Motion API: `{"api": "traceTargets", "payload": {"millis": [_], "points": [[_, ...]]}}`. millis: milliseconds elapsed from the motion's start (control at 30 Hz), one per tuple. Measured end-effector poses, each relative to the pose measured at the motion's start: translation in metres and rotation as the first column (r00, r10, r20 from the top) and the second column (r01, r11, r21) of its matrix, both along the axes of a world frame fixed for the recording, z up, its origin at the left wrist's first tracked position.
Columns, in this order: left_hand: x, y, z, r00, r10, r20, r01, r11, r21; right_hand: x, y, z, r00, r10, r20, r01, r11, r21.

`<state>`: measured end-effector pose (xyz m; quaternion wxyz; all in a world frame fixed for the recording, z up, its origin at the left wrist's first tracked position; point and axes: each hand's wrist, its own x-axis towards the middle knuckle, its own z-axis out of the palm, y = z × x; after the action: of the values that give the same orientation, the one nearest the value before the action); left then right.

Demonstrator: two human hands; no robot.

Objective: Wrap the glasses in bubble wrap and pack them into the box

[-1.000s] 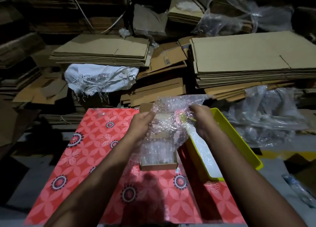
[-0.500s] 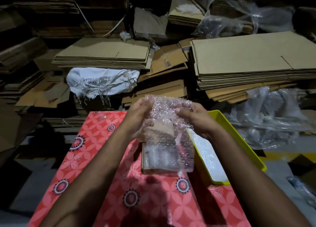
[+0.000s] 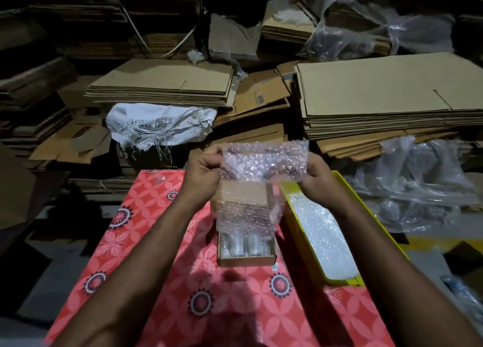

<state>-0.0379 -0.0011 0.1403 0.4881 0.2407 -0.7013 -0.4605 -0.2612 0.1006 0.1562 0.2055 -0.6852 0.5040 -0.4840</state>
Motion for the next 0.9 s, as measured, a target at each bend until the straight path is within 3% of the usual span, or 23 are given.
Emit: {"api": "traceTargets", "payload": {"millis": [67,233,300,333,400,467,600,733,800,900], "points": [[0.003,-0.002,-0.002,1.000,0.014,-0.012,-0.013,0.999,0.051,0.000,0.005,-0.002,0.992,-0.039,-0.121,0.034,0.998,-0.047],[0.007,-0.014,-0.007,0.995,0.097,-0.015,-0.093,0.983,0.157,-0.004,0.015,-0.014,0.973,0.027,-0.230,-0.024,1.000,0.019],[0.005,-0.009,-0.002,0.995,0.098,0.012,-0.099,0.987,0.129,-0.007,0.007,-0.023,0.998,0.011,-0.060,-0.006,0.996,0.093],[0.004,-0.007,0.001,0.995,0.100,0.024,-0.102,0.988,0.119,-0.009,0.003,-0.026,0.993,-0.050,0.108,0.034,0.989,0.145],[0.001,-0.004,0.004,0.995,0.100,0.009,-0.101,0.987,0.124,-0.006,-0.002,-0.025,0.882,-0.065,0.467,-0.008,0.988,0.152],[-0.003,-0.003,0.005,0.995,0.092,-0.028,-0.085,0.981,0.177,-0.007,-0.007,-0.032,0.770,-0.047,0.636,-0.062,0.987,0.147],[-0.008,-0.011,0.000,0.994,0.057,-0.094,-0.024,0.947,0.321,-0.004,-0.017,-0.047,0.885,0.035,0.464,-0.192,0.936,0.295],[-0.011,-0.009,0.004,0.992,-0.023,-0.121,0.073,0.900,0.429,0.014,-0.021,-0.048,0.823,-0.035,0.566,-0.201,0.915,0.350],[-0.012,-0.009,0.011,0.990,-0.001,-0.142,0.071,0.870,0.487,0.023,-0.023,-0.049,0.842,-0.054,0.536,-0.156,0.928,0.337],[-0.006,-0.019,0.004,0.977,-0.036,-0.210,0.161,0.773,0.614,0.027,-0.027,-0.052,0.824,-0.121,0.554,-0.094,0.934,0.344]]}}
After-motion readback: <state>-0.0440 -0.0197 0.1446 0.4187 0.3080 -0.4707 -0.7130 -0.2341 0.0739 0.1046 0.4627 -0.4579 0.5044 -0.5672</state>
